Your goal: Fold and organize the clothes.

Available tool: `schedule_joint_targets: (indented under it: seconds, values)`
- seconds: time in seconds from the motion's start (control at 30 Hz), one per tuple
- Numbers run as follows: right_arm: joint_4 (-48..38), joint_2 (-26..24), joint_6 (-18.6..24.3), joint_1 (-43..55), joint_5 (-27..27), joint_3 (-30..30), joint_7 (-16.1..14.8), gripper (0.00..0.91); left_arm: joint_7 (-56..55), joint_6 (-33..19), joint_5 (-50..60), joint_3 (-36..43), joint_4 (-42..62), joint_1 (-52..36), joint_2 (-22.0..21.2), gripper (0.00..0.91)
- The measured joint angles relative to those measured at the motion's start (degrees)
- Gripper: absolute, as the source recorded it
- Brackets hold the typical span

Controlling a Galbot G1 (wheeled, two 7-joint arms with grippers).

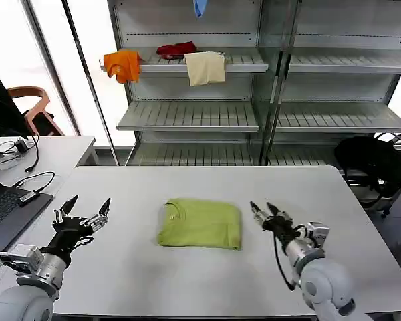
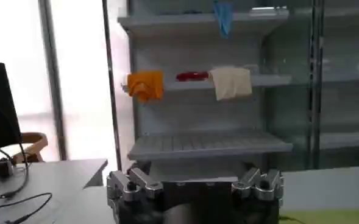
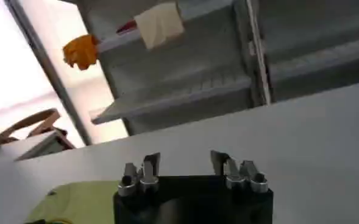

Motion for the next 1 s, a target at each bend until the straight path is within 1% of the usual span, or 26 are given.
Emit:
schedule_joint_targets:
  seconds: [0.17, 0.27, 0.4, 0.8, 1.0]
  values:
    - [-1.15, -3.11, 2.19, -0.86, -8.05, 5.0, -2.73, 0.907, -0.15, -1.2, -1.9, 0.19, 2.43, -1.01, -0.01, 0.907]
    - [-2.55, -4.02, 3.79, -0.92, -12.61, 6.8, -3.42, 0.907, -0.28, -1.99, -2.72, 0.65, 4.01, -1.76, 0.07, 0.907]
    - [-4.65, -4.84, 5.02, -0.76, -16.61, 8.36, -4.17, 0.907, -0.34, -3.04, -3.4, 1.54, 6.16, -2.95, 0.54, 0.907]
    - [-8.04, -6.69, 6.41, -1.02, -21.23, 10.88, -7.34, 0.907, 0.32, -3.9, -3.91, 4.06, 10.21, -6.13, 1.02, 0.907]
    - [-8.85, -6.42, 6.66, -0.94, -22.75, 11.05, -7.58, 0.907, 0.96, -4.1, -4.58, 5.3, 10.33, -6.66, 0.92, 0.907]
